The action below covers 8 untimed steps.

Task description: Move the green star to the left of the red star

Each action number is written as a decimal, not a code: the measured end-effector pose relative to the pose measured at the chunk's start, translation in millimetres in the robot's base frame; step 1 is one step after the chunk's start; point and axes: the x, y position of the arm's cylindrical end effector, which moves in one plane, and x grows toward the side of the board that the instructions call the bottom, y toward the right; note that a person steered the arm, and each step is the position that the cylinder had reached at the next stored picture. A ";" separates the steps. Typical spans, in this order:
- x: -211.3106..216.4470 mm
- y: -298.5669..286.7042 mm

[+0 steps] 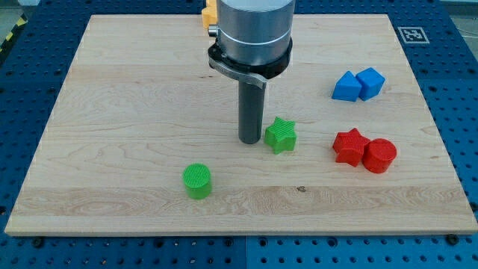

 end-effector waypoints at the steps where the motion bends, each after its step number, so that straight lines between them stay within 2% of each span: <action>1: 0.0 0.0; 4: -33.9 30.7; 5: -33.6 49.6; 7: 2.2 72.8; 8: 2.2 88.1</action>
